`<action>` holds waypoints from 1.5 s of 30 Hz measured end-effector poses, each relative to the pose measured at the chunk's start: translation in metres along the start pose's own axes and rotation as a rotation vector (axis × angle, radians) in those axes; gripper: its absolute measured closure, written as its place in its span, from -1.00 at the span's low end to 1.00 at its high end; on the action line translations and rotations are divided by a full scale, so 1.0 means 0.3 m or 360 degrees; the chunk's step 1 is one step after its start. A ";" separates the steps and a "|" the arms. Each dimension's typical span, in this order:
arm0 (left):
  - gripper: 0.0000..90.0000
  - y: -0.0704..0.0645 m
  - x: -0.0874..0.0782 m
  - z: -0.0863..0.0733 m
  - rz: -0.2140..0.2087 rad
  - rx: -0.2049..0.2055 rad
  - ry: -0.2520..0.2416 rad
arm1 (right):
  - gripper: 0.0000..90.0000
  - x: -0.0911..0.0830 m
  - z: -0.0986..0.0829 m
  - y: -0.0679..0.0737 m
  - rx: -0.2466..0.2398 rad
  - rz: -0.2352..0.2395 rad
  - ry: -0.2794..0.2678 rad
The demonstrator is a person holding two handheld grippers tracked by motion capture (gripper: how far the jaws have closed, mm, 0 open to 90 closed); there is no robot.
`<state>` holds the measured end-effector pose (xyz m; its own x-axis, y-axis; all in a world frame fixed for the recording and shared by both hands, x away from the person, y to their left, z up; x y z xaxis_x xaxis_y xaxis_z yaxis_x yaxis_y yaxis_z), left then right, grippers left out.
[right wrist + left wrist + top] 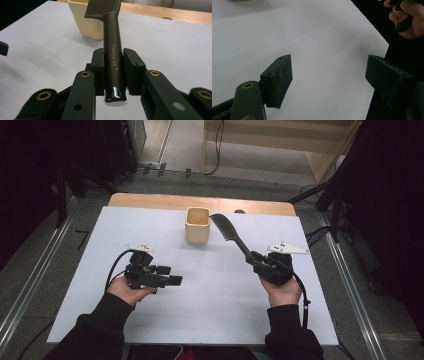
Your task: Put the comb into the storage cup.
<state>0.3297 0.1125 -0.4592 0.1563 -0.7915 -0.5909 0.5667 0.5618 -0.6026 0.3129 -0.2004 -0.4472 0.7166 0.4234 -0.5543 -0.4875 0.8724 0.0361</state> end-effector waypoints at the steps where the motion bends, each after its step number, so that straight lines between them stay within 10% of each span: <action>1: -0.50 -0.005 0.006 0.008 0.0003 0.0005 0.0004 | 0.57 0.000 -0.003 0.002 0.0008 -0.0007 -0.0004; 17: -0.46 -0.084 0.078 0.111 0.0008 0.0065 0.0019 | 0.57 0.015 -0.060 0.059 0.0007 -0.0181 -0.0106; 45: -0.46 -0.155 0.178 0.194 0.0020 0.0072 -0.0029 | 0.57 0.048 -0.128 0.126 0.0097 -0.0275 -0.0261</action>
<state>0.3588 0.0302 -0.4314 0.1784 -0.7888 -0.5882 0.6003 0.5609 -0.5701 0.2858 -0.1708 -0.4858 0.8605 0.2960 -0.4146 -0.3232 0.9463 0.0049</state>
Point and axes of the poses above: each handheld gripper's, and its own axes: x roughly forward along the jaws, z roughly out of its top, y roughly to its left, the point moved 5 cm from there along x, roughly forward along the jaws, and after that the axes turned 10 degrees about -x, right-handed, at the moved point
